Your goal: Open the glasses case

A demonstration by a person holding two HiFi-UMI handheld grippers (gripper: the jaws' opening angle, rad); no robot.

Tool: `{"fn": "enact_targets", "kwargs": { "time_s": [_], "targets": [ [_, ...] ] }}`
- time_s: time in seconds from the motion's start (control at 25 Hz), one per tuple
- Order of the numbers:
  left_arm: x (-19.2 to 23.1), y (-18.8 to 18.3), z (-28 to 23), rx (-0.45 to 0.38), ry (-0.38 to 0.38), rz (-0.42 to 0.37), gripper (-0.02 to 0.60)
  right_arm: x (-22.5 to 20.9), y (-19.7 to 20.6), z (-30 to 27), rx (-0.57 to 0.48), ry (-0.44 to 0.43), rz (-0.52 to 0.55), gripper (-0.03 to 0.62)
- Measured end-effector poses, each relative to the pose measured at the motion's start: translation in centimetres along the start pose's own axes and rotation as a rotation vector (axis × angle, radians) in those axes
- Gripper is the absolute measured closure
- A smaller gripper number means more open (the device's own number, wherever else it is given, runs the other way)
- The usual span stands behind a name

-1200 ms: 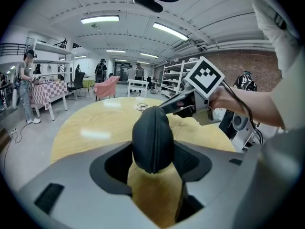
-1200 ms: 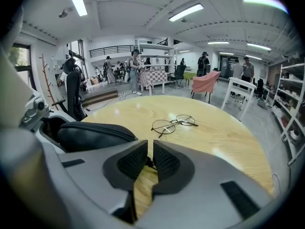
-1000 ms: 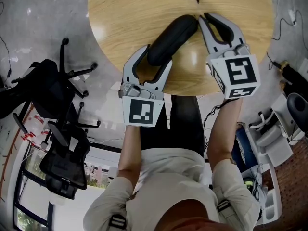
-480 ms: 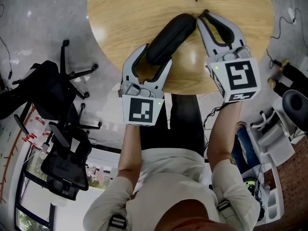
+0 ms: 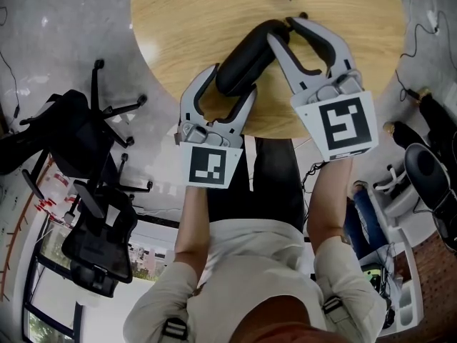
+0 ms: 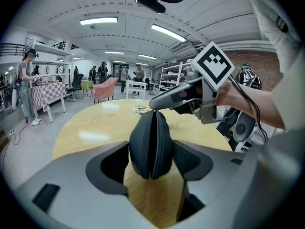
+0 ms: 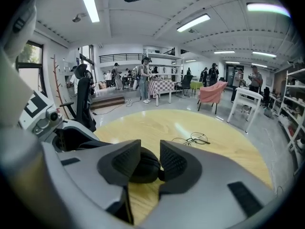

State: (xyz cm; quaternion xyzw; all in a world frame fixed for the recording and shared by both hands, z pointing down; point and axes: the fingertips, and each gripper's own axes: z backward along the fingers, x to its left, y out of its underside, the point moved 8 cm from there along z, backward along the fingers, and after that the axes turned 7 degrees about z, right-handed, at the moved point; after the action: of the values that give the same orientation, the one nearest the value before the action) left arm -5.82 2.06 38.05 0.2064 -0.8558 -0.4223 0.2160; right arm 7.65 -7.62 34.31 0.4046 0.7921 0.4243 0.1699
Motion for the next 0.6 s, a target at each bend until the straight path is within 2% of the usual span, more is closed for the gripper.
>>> {"fn": "enact_targets", "kwargs": {
  "time_s": [0.16, 0.6],
  "targets": [
    [-0.2, -0.6, 0.7, 0.004, 0.012, -0.024, 0.284, 0.5, 0.1, -0.2, -0.002, -0.01, 0.008, 0.448],
    [1.5, -4.3, 1.9, -0.051, -0.048, -0.08, 0.284, 0.4, 0.5, -0.4, -0.012, -0.029, 0.004, 0.451]
  ]
}}
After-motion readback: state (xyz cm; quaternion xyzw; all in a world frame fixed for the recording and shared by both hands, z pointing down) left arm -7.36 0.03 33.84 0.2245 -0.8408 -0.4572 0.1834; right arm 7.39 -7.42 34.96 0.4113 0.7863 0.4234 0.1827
